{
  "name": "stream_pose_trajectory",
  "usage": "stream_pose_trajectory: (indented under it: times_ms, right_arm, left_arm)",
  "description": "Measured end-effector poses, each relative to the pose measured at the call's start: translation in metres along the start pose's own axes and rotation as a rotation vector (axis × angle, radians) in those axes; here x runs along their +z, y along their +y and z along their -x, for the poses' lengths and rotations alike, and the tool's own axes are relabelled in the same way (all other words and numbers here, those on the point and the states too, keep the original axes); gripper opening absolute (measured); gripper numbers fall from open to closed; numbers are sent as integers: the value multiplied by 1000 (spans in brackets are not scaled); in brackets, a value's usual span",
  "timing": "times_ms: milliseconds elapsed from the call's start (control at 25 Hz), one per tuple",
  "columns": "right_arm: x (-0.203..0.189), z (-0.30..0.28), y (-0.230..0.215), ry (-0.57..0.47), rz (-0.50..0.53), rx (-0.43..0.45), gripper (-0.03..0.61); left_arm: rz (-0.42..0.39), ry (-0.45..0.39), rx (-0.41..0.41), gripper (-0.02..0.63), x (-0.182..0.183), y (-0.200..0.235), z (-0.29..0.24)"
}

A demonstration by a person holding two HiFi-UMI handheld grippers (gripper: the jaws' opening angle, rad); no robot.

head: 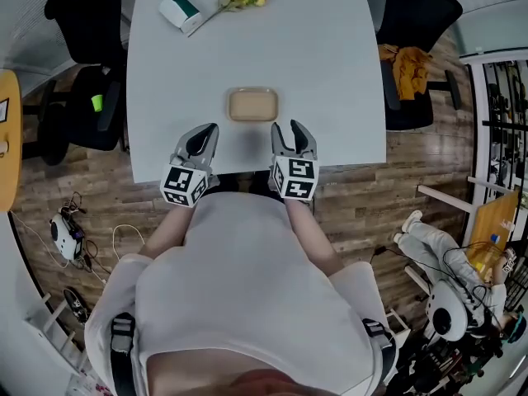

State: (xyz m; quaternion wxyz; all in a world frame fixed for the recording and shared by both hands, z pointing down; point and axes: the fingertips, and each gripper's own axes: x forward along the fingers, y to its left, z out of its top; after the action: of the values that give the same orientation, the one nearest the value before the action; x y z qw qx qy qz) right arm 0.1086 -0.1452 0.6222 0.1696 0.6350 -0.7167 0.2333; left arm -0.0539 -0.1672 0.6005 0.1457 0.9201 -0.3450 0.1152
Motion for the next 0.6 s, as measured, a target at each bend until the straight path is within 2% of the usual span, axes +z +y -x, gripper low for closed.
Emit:
stream_pose_trajectory:
  times_ms: [600]
  right_arm:
    - [-22,-38,-21,89,6,-18,146]
  left_arm:
    - [7,9,50,11,3,18,-1]
